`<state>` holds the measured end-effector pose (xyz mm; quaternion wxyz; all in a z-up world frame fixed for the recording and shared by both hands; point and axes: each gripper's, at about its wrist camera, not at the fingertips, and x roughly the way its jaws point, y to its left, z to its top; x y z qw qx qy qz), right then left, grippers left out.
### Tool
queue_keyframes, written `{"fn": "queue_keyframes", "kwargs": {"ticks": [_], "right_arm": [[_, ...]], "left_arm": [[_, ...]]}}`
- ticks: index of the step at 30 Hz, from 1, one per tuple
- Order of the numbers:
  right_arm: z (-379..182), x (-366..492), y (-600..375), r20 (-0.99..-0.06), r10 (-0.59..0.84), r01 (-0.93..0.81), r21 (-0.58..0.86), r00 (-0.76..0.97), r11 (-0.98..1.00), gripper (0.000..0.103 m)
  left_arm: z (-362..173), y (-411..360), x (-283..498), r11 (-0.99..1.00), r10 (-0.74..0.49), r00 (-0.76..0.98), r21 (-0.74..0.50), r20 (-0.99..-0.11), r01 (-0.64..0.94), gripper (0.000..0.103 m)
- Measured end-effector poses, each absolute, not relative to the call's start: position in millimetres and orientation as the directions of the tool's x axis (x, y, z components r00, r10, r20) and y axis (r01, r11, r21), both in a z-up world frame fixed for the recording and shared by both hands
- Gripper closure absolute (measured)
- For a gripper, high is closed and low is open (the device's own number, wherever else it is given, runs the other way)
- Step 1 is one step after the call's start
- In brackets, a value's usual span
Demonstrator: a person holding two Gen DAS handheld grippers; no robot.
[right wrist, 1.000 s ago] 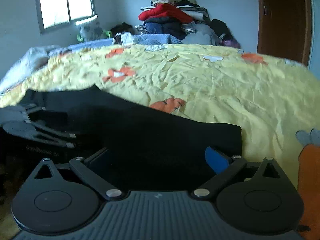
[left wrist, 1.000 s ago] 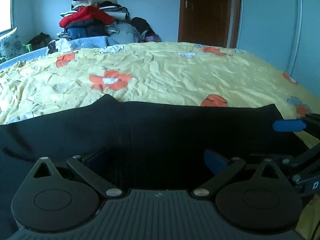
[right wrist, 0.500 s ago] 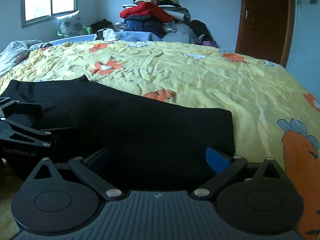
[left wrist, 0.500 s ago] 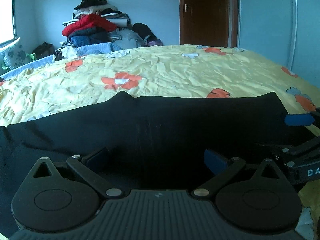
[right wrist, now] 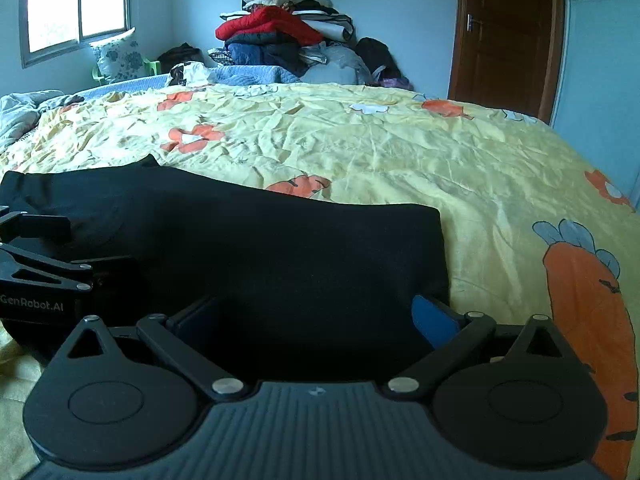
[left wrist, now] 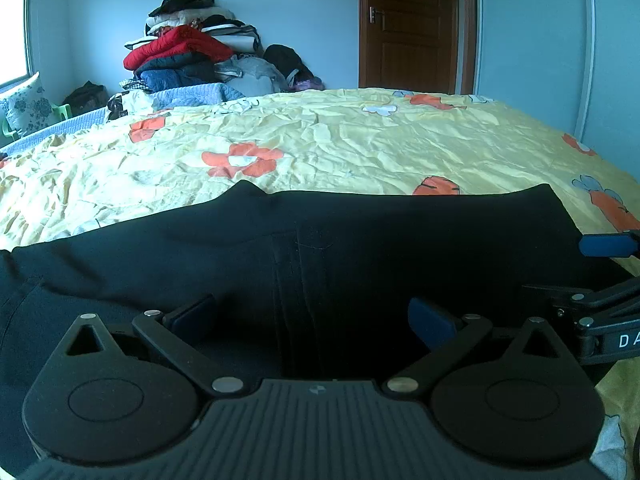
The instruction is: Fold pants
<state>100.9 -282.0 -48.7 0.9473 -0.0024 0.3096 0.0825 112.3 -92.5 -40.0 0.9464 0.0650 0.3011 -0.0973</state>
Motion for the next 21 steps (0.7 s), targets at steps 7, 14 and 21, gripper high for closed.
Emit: {"fn": "queue_keyframes", "kwargs": {"ticks": [7, 14, 21], "right_arm": [[-49.0, 100.6, -283.3, -0.585, 0.163, -0.159, 0.058, 0.795, 0.986, 0.0], [-48.8, 100.8, -283.4, -0.585, 0.161, -0.159, 0.056, 0.795, 0.986, 0.0], [-48.9, 101.0, -283.4, -0.586, 0.158, -0.156, 0.054, 0.795, 0.986, 0.0]], "left_arm": [[-40.1, -92.2, 112.4, 0.973, -0.146, 0.8, 0.064, -0.583, 0.224, 0.0], [-40.2, -92.0, 112.9, 0.972, -0.146, 0.8, 0.064, -0.582, 0.224, 0.0], [-40.3, -92.0, 112.9, 0.972, -0.146, 0.8, 0.064, -0.582, 0.224, 0.0]]}}
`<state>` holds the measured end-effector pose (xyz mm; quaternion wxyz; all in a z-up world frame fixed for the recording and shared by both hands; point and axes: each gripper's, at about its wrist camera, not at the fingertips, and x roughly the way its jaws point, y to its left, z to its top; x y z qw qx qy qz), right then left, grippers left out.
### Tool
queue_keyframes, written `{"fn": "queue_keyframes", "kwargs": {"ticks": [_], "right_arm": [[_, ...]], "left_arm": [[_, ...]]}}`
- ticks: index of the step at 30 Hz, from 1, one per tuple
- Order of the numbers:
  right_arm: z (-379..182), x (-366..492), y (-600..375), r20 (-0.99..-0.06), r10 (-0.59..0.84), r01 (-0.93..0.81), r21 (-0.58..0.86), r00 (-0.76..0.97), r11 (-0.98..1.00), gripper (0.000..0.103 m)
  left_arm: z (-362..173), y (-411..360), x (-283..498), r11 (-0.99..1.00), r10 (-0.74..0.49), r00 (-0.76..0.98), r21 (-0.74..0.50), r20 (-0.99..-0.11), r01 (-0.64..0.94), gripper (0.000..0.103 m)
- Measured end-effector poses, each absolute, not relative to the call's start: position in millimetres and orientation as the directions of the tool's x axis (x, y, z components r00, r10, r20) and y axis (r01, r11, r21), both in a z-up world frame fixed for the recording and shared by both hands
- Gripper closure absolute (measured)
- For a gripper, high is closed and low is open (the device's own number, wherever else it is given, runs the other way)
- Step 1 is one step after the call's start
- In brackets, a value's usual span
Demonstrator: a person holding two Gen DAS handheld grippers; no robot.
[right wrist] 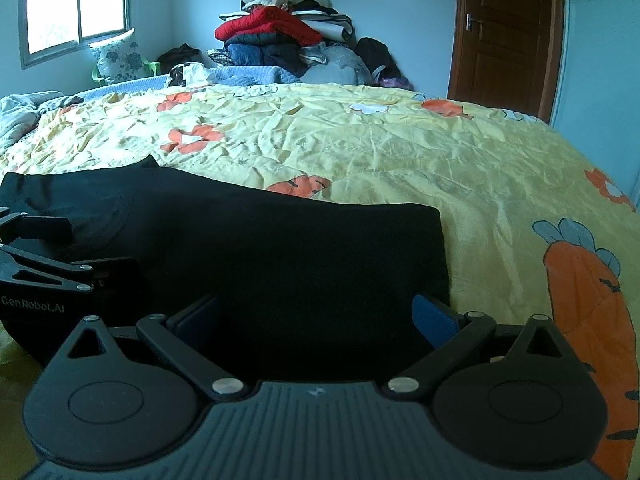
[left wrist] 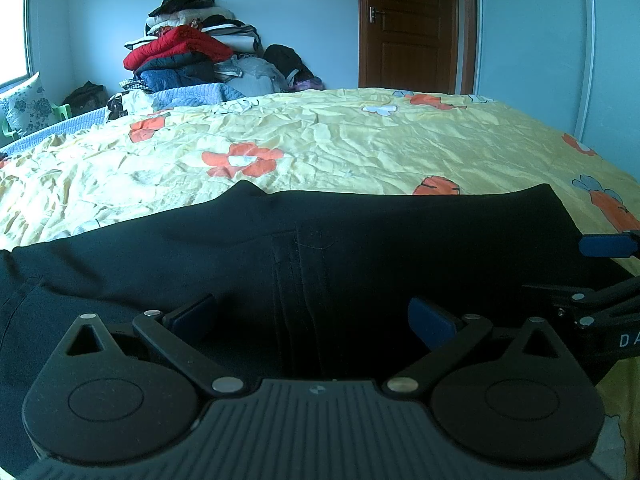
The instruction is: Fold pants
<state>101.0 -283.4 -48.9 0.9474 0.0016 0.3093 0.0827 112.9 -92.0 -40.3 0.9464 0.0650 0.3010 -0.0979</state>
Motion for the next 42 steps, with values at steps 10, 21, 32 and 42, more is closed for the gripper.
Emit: {"fn": "queue_keyframes", "kwargs": {"ticks": [10, 21, 32, 42], "right_arm": [[-49.1, 101.0, -282.7, -0.586, 0.156, -0.155, 0.052, 0.795, 0.987, 0.0], [-48.8, 98.4, -277.2, -0.586, 0.105, -0.091, 0.053, 0.803, 0.994, 0.0], [-48.7, 98.4, -277.6, -0.586, 0.103, -0.091, 0.051, 0.804, 0.995, 0.0], [-49.3, 98.6, -277.9, -0.585, 0.106, -0.092, 0.053, 0.804, 0.994, 0.0]], "left_arm": [[-40.3, -92.0, 112.9, 0.972, -0.147, 0.8, 0.064, -0.582, 0.225, 0.0], [-40.2, -92.1, 112.9, 0.972, -0.147, 0.8, 0.064, -0.582, 0.225, 0.0], [-40.2, -92.1, 113.0, 0.972, -0.147, 0.8, 0.064, -0.582, 0.226, 0.0], [-40.2, -92.1, 113.0, 0.972, -0.147, 0.8, 0.064, -0.582, 0.226, 0.0]]}}
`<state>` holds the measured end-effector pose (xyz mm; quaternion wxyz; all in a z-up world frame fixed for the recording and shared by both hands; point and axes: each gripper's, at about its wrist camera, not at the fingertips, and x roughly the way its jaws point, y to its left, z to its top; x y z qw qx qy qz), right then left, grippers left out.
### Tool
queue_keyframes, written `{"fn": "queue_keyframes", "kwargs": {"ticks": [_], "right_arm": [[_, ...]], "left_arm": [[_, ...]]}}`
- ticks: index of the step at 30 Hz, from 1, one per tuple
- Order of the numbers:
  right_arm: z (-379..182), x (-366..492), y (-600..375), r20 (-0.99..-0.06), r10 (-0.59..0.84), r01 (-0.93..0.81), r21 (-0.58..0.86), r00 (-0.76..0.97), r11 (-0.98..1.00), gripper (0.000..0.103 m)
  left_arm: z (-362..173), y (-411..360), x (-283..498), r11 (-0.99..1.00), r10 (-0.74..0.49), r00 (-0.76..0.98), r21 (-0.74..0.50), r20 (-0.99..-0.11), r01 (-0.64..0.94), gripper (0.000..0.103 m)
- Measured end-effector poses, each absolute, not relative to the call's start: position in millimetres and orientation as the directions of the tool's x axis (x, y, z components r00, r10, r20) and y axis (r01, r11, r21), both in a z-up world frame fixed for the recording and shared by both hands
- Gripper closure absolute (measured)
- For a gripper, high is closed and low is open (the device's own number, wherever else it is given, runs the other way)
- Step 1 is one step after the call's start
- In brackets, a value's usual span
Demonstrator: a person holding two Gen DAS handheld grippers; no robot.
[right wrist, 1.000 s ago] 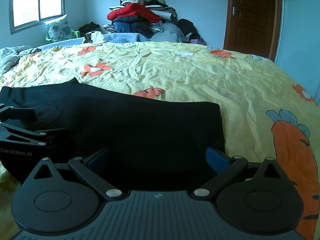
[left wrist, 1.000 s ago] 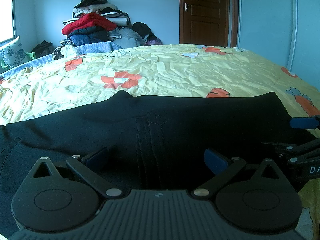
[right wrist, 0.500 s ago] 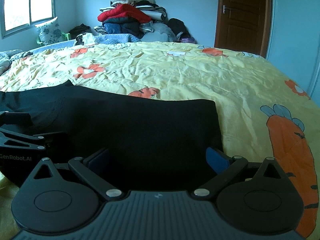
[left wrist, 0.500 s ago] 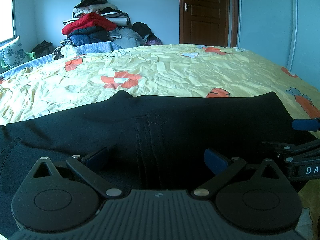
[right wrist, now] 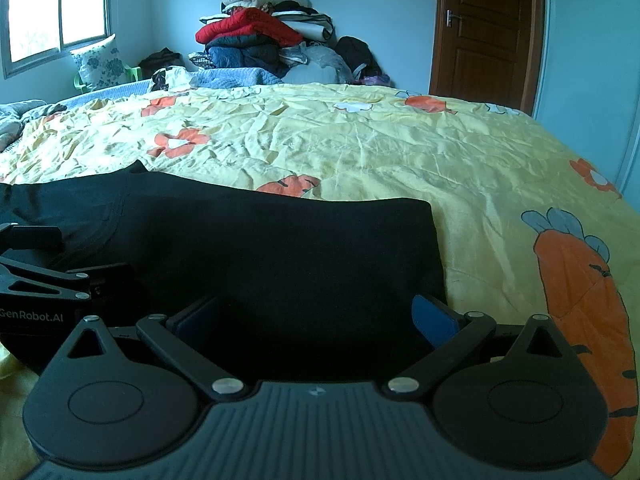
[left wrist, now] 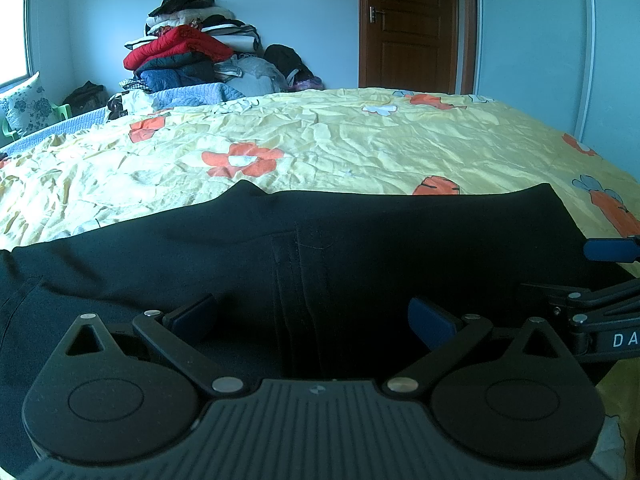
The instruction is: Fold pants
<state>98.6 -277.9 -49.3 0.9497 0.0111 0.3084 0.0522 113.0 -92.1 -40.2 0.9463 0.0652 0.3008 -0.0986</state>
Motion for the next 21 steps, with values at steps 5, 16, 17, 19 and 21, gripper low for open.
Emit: {"fn": "queue_keyframes", "kwargs": {"ticks": [5, 16, 17, 19, 21], "right_arm": [[-49.2, 98.6, -277.7, -0.585, 0.105, -0.092, 0.052, 0.804, 0.994, 0.0], [-49.5, 99.1, -277.1, -0.585, 0.103, -0.092, 0.048, 0.804, 0.995, 0.0], [-49.3, 98.9, -277.1, -0.585, 0.104, -0.092, 0.05, 0.804, 0.994, 0.0], [-49.3, 98.6, -276.7, -0.584, 0.106, -0.093, 0.053, 0.805, 0.994, 0.0], [-49.3, 98.5, -277.0, -0.584, 0.105, -0.093, 0.051, 0.805, 0.994, 0.0]], "left_arm": [[-40.3, -92.1, 112.9, 0.972, -0.147, 0.799, 0.064, -0.582, 0.226, 0.0], [-40.1, -92.1, 112.9, 0.972, -0.148, 0.8, 0.064, -0.582, 0.226, 0.0], [-40.1, -92.1, 112.9, 0.972, -0.148, 0.8, 0.064, -0.582, 0.226, 0.0], [-40.2, -92.1, 112.8, 0.972, -0.148, 0.8, 0.064, -0.582, 0.226, 0.0], [-40.2, -92.1, 112.9, 0.972, -0.148, 0.8, 0.064, -0.582, 0.226, 0.0]]}}
